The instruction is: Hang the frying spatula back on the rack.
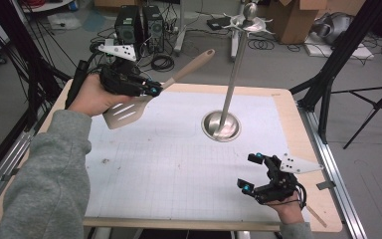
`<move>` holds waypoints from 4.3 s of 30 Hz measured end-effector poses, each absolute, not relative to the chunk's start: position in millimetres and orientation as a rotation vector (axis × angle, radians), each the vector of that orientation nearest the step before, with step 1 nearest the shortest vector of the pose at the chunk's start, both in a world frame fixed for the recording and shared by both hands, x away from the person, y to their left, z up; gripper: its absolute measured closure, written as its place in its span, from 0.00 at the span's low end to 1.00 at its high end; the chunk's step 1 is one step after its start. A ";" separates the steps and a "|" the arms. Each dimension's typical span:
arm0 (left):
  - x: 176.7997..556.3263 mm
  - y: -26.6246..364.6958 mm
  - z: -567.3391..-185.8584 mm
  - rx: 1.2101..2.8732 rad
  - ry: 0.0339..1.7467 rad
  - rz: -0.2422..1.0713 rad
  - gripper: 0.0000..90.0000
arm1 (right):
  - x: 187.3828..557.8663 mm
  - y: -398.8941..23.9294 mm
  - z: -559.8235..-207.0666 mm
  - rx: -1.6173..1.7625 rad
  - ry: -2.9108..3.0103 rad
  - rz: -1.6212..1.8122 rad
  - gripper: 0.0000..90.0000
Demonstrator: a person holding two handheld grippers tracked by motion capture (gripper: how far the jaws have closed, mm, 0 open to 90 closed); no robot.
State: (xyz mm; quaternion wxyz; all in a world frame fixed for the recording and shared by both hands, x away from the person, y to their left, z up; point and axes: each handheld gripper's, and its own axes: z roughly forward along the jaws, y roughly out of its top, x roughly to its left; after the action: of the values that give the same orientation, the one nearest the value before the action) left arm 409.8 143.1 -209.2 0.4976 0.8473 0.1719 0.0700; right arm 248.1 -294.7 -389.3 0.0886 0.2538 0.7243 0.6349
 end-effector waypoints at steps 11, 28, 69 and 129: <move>418.5 141.4 -192.2 2.043 0.406 0.176 0.86 | 249.6 -296.1 -389.4 0.765 2.144 1.902 0.03; 427.9 135.4 -172.5 2.017 0.393 0.190 0.86 | 248.7 -300.2 -390.9 0.784 2.131 1.910 0.03; 450.8 107.8 -182.0 2.031 0.380 0.131 0.86 | 248.4 -306.0 -393.6 0.809 2.114 1.909 0.02; 473.0 53.1 -222.2 2.076 0.364 0.018 0.86 | 246.9 -306.0 -393.9 0.815 2.114 1.915 0.03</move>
State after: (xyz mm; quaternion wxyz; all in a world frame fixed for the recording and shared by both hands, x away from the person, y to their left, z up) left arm 473.0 53.1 -222.2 0.4943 0.8562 0.1501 0.0076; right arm 246.9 -306.0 -393.9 0.0873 0.2737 0.7099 0.6431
